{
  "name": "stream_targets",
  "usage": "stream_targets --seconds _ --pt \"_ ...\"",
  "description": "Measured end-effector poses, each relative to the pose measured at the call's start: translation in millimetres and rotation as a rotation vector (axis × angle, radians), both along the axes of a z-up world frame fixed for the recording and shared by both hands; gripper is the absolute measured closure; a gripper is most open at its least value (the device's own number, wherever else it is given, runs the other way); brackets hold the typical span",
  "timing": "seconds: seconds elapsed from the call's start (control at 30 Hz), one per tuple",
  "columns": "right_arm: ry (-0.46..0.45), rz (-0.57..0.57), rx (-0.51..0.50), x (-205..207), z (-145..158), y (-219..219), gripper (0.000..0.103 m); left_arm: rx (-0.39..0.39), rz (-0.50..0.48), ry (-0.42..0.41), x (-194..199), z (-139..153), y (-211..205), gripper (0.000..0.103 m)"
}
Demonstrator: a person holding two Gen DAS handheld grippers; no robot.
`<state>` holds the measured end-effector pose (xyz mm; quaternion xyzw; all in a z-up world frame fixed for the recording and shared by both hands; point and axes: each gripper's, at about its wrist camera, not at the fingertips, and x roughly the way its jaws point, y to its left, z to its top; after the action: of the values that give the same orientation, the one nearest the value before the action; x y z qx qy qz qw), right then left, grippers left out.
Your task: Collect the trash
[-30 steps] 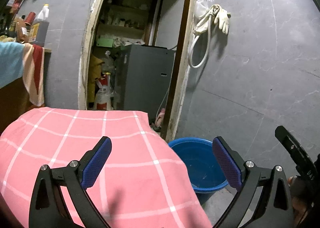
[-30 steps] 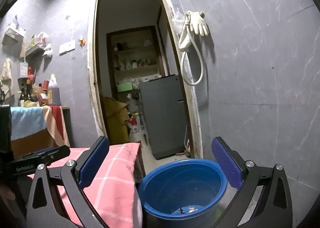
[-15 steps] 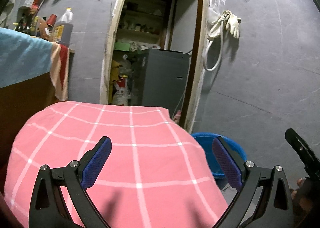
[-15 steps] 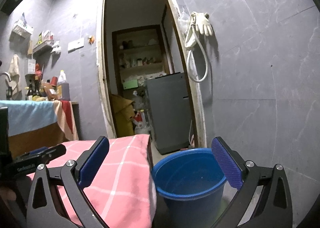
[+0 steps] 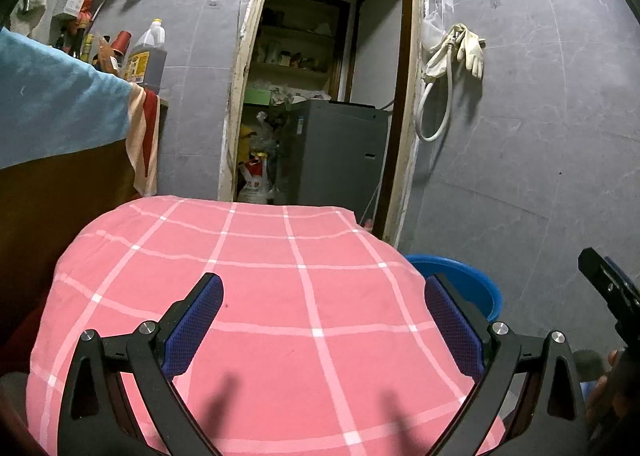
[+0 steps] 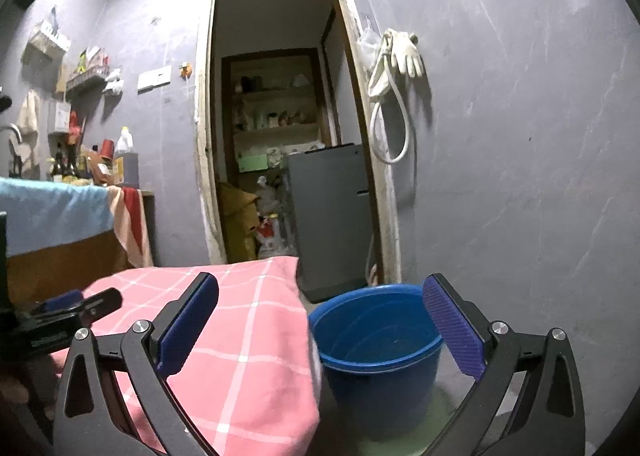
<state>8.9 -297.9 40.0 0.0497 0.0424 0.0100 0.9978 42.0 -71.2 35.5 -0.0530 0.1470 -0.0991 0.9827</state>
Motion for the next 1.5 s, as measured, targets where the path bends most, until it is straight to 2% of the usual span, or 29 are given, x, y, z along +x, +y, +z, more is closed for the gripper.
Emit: stream_targets --seconds 0.23,0.57,1.5 --pt "0.028 0.026 -0.052 7 -5 15 0.000 0.011 0.027 -0.005 -6 -5 8 0.004" --pt "0.127 0.057 -0.041 22 -16 18 0.000 0.025 0.045 0.002 -5 -12 9 0.004" --pt "0.138 0.053 -0.036 23 -16 17 0.000 0.018 0.050 0.008 -4 -15 11 0.004"
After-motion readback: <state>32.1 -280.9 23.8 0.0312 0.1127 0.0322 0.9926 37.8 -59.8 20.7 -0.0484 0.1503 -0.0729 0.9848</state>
